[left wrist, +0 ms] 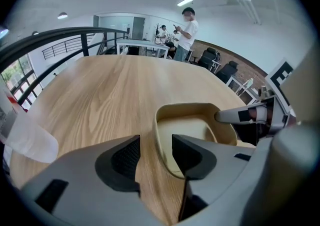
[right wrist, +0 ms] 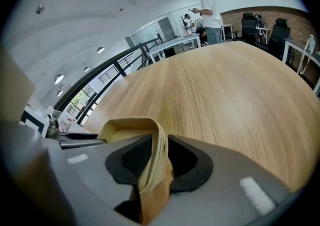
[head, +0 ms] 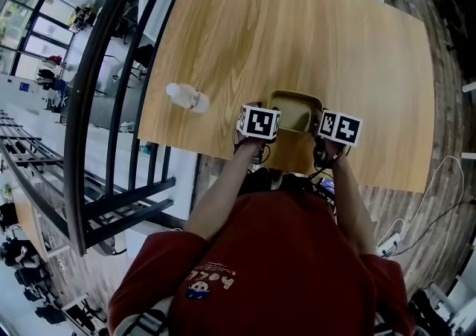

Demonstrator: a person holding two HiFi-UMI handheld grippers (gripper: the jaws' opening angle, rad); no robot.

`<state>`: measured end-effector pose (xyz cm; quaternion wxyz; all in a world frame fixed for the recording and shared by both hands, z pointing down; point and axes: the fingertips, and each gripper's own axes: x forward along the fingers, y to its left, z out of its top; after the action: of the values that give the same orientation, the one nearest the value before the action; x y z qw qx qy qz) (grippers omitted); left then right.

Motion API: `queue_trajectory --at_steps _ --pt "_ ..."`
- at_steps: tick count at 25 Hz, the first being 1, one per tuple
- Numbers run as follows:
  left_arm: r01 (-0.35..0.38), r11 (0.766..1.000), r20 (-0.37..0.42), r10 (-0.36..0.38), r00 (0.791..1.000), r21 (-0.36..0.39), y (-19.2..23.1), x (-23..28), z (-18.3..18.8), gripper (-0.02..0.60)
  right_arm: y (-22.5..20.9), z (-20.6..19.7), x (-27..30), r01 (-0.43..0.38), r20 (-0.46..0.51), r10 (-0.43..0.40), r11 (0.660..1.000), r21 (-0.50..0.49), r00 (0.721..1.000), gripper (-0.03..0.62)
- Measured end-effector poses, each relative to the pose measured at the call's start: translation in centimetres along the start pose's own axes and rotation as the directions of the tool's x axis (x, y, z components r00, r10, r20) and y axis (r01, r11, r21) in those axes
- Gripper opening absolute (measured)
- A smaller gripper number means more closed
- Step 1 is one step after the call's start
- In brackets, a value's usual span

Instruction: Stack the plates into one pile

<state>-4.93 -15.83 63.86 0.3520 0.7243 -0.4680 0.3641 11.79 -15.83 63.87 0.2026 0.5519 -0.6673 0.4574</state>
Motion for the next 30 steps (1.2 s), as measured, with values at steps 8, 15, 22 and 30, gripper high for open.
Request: queue_trajectory --at_steps 8,15,22,30 --pt "-0.026 0.999 0.137 0.023 0.990 0.020 0.8 -3.5 2.9 0.195 0.5 3.3 -4.6 -0.026 0.147 0.024 1.000 0.014 0.989 0.110" --pt "-0.053 0.996 0.359 0.022 0.933 0.077 0.1 -9.1 8.8 0.193 1.5 7.7 -10.1 -0.043 0.286 0.061 0.997 -0.067 0.956 0.110" --pt "-0.107 0.977 0.576 -0.019 0.817 0.185 -2.6 -16.3 14.9 0.193 4.0 13.1 -16.6 0.020 0.466 0.080 0.978 -0.206 0.881 0.110" --pt "-0.154 0.965 0.789 -0.075 0.610 0.211 -4.0 -24.6 19.2 0.193 8.9 17.9 -24.0 0.137 0.690 0.166 0.922 -0.362 0.705 0.110"
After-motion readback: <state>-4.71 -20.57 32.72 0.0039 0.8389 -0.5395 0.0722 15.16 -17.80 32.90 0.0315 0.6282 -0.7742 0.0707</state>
